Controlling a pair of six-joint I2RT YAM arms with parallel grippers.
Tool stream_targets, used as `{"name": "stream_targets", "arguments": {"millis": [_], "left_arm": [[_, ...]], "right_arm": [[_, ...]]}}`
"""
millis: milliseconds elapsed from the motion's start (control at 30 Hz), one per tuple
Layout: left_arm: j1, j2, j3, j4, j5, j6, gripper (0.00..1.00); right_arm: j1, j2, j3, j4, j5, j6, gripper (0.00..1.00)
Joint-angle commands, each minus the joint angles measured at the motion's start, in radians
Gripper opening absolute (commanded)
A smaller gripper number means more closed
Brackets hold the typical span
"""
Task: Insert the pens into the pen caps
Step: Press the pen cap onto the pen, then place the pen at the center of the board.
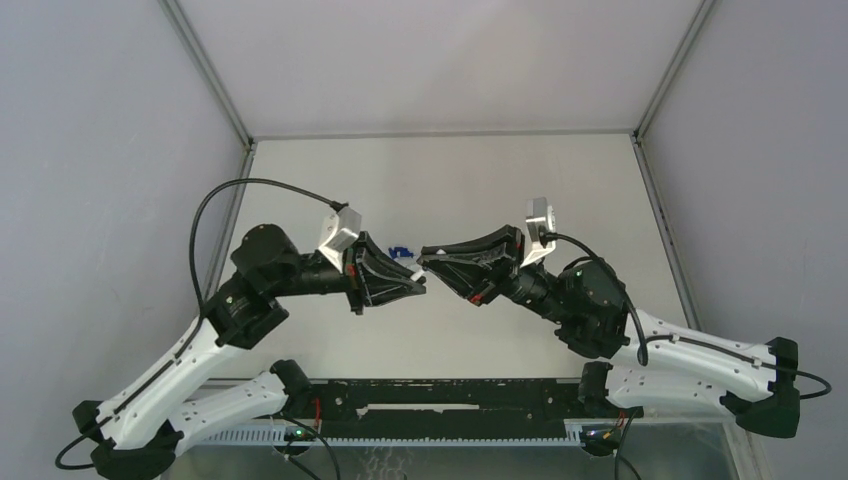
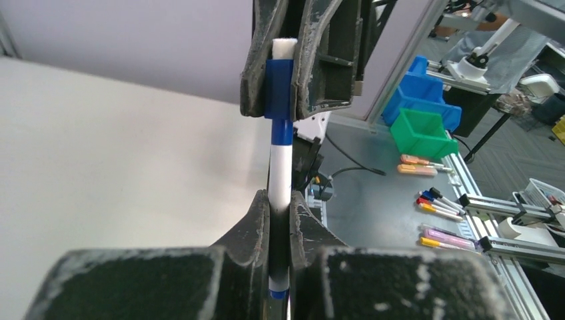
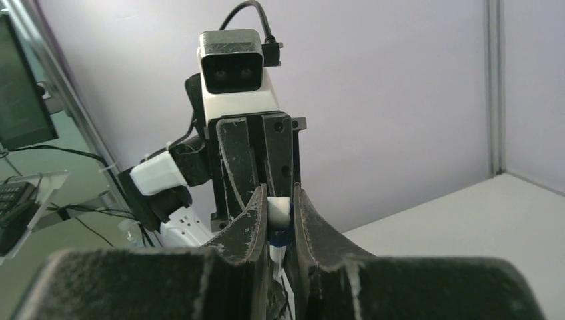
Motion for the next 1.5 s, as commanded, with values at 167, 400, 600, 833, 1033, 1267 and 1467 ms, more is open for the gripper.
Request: {"name": "stream_targets", "arguments": {"millis": [167, 400, 600, 833, 1033, 1267, 1467], "left_arm": [[0.057, -0.056, 0.148, 0.305, -0.044, -0.024, 0.0], [0.057, -0.031, 0.151, 0.314, -0.007, -0.027, 0.0], [0.057, -0.024, 0.145, 0.315, 0.005, -0.028, 0.0], [0.057, -0.024, 0.143, 0.197, -0.077, 0.033, 0.0], [0.058, -0.037, 0.138, 0.052, -0.272, 0.077, 0.0], [0.102, -0.021, 0.062, -0.15, -0.705, 0.08, 0.0], [0.391, 0.067, -0.055, -0.245, -0.777, -0.05, 0.0]], "right_arm": [[0.07, 0.01, 0.054, -0.187, -0.185, -0.069, 0.02], [0.08, 0.036, 0.094, -0.164, -0.165, -0.098, 0.09], [0.081, 0.031, 0.095, -0.13, -0.152, -0.097, 0.21], [0.08, -0.008, 0.094, -0.132, -0.138, -0.135, 0.43], [0.078, -0.077, 0.085, -0.278, -0.036, -0.19, 0.61], [0.052, -0.075, 0.057, -0.57, 0.281, -0.085, 0.6], [0.046, -0.066, -0.016, -0.64, 0.326, 0.04, 0.6]]}}
